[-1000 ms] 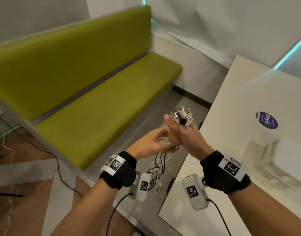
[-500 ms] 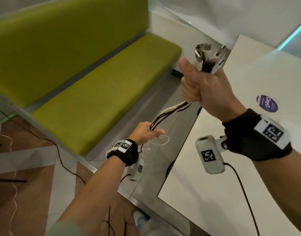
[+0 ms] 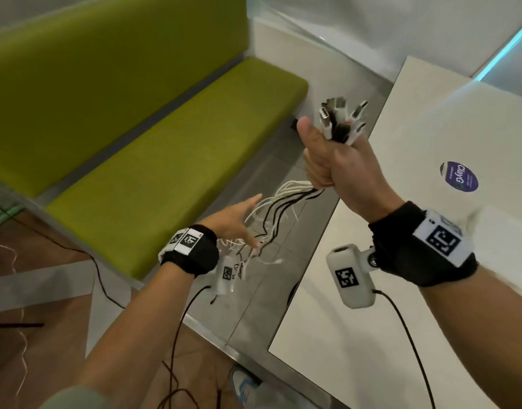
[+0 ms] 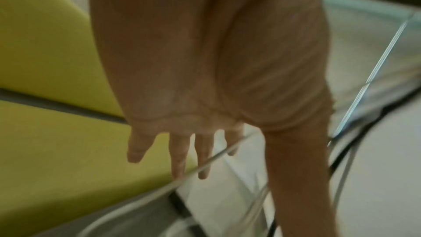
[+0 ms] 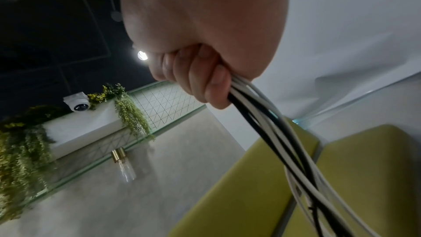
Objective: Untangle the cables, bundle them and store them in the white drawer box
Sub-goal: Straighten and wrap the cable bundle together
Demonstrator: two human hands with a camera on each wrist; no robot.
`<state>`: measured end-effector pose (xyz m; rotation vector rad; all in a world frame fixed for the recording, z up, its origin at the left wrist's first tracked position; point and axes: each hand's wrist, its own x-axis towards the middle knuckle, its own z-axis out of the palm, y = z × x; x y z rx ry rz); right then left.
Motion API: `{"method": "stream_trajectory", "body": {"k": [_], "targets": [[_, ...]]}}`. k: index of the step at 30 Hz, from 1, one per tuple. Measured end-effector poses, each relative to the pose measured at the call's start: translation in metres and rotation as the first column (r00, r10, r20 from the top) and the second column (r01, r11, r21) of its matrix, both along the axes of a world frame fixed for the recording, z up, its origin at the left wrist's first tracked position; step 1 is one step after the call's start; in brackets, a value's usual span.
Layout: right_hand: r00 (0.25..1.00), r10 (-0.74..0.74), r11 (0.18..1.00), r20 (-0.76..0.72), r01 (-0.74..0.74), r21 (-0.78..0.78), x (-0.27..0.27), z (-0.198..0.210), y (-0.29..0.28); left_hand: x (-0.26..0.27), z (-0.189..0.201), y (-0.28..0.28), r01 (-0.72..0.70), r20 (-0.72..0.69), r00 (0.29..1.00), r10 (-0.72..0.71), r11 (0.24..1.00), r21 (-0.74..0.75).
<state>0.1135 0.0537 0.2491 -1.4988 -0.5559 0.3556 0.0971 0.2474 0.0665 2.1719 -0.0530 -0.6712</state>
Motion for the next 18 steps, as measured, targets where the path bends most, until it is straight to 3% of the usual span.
{"method": "stream_trajectory", "body": {"k": [2,5,6,12,18], "targets": [[0.998,-0.048,0.997,-0.039,0.045,-0.067,-0.002,-0.008,0.003,-0.003,0.026,-0.008,0.03,0.08,0.997,-0.02,0.992,-0.123],[0.996,-0.083,0.993,-0.016,0.082,-0.09,-0.011,-0.023,0.009,-0.013,0.051,-0.038,-0.025,0.199,0.971,0.13,0.887,-0.461],[0.997,-0.072,0.993,0.002,0.072,-0.088,-0.015,-0.029,0.011,-0.017,0.052,-0.053,-0.047,0.217,0.959,0.181,0.859,-0.509],[0.998,-0.023,0.985,-0.056,0.013,-0.17,-0.031,-0.048,0.013,-0.033,0.036,-0.11,-0.201,0.409,0.821,0.399,0.871,-0.448],[1.0,0.005,0.959,-0.02,-0.01,-0.284,-0.046,-0.044,0.012,-0.042,-0.013,-0.099,-0.271,0.388,0.787,0.48,0.833,-0.482]]}}
